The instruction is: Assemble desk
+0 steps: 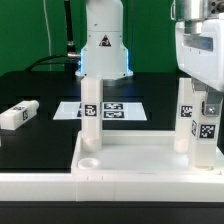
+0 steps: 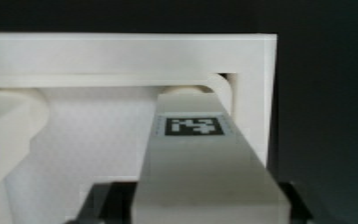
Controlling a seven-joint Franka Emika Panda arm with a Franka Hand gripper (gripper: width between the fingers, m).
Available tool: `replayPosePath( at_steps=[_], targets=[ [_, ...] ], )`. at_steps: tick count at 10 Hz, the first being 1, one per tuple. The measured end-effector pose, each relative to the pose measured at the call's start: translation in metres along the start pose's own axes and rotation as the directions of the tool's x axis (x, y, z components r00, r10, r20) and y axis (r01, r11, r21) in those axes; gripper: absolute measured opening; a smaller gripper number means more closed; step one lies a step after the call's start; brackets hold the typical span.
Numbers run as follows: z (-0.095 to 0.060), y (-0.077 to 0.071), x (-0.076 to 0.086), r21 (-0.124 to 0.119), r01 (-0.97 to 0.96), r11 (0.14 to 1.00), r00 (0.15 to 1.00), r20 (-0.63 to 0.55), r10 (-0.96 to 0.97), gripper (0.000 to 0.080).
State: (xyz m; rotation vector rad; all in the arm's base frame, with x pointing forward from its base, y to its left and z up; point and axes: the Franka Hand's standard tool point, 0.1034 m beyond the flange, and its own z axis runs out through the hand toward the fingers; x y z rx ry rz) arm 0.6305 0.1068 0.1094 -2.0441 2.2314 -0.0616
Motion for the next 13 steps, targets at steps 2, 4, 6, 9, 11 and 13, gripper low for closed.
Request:
replayPosePath(
  at_steps=[2,4,6,9,11,13],
  targets=[
    [0.0,0.0,0.0,0.0,0.013,1.0,1.0,-0.001,-0.013,0.03],
    [0.001,0.001,-0.003,0.001,0.054,0.999,0.999,0.0,-0.054,0.0609],
    [0.001,0.002,-0.007,0.0,0.231,0.973,0.973,-0.003,-0.231,0.0637],
    [0.003,0.002,-0.011,-0.001,0.456,0.89,0.89,-0.014,-0.456,0.0648],
    [0.003,0.001,-0.009,-0.007,0.585,0.811,0.811,-0.02,-0.585,0.0648],
    [0.002,-0.001,-0.006,-0.01,0.72,0.693,0.693,-0.022,-0.72,0.0648]
  ],
)
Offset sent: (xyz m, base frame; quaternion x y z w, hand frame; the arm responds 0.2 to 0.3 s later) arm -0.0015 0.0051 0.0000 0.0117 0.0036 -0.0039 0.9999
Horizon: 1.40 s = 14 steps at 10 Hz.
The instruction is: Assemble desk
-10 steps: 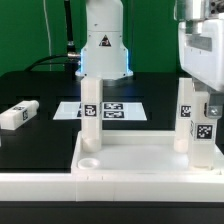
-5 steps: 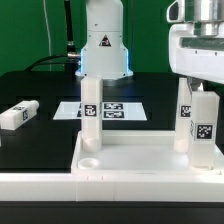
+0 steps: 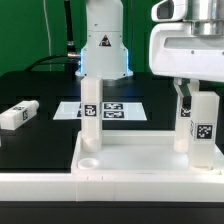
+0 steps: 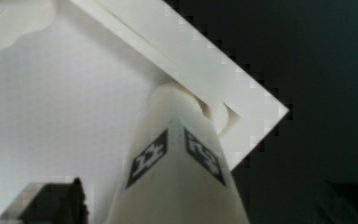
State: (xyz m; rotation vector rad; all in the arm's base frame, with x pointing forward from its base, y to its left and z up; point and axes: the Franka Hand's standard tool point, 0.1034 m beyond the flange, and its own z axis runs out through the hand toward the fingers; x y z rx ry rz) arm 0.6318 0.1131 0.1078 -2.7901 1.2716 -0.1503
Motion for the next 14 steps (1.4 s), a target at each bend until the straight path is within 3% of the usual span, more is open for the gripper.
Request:
replayPosePath(
  at_steps=[6,11,13,14],
  targets=[
    [0.0001,0.0018,0.0036,-0.008,0.387,0.922,0.922,-0.008,-0.387,0.0648],
    [0.0,0.0052,0.0086,-0.033,0.667,0.744,0.744,-0.007,-0.668,0.0648],
    [0.0,0.0058,0.0095,-0.036,0.688,0.725,0.726,-0.007,-0.688,0.0623],
    [0.0,0.0058,0.0095,-0.036,0.687,0.726,0.726,-0.007,-0.687,0.0448]
  ],
)
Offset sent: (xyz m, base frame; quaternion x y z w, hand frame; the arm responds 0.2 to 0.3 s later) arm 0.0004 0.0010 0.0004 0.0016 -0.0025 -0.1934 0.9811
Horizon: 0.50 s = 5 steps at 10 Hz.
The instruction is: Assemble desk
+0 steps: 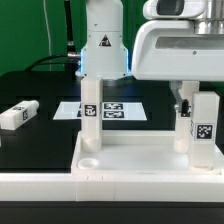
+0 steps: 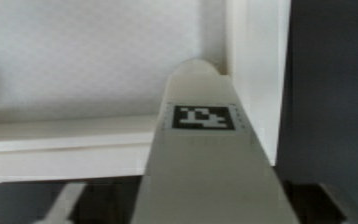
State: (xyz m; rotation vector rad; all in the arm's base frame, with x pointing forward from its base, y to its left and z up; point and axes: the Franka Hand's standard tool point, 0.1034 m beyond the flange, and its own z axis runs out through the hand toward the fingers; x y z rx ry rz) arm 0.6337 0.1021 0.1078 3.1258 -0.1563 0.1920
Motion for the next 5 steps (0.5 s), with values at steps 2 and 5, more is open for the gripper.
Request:
replayPosePath(
  at_steps=[2,5],
  targets=[
    [-0.0001,0.0001,0.0002,0.0,0.0,1.0,1.0,-0.001,0.0,0.0288],
    [-0.0001,0.0001,0.0002,0.0,-0.029,1.0,1.0,-0.001,0.029,0.0288]
  ],
)
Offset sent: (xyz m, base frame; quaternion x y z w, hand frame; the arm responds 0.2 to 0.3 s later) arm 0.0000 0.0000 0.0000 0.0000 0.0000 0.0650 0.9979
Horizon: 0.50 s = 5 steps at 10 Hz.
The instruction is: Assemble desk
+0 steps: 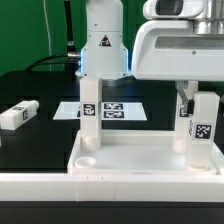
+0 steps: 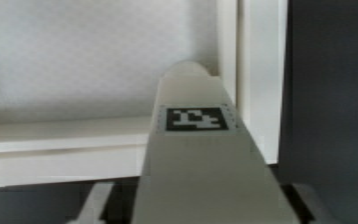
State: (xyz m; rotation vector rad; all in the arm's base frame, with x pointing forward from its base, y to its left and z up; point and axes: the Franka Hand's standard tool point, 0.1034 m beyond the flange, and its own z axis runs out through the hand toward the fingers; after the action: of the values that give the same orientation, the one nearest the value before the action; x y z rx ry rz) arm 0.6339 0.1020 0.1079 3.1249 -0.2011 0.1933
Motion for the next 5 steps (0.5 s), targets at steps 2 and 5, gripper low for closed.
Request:
replayPosePath(
  at_steps=[2,5],
  targets=[
    [0.0003,0.0,-0.0002,0.0,-0.157,0.988,0.988,0.001,0.157,0.0288],
    [0.0009,0.0001,-0.0007,0.001,-0.362,0.932,0.932,0.003,0.362,0.029]
  ],
)
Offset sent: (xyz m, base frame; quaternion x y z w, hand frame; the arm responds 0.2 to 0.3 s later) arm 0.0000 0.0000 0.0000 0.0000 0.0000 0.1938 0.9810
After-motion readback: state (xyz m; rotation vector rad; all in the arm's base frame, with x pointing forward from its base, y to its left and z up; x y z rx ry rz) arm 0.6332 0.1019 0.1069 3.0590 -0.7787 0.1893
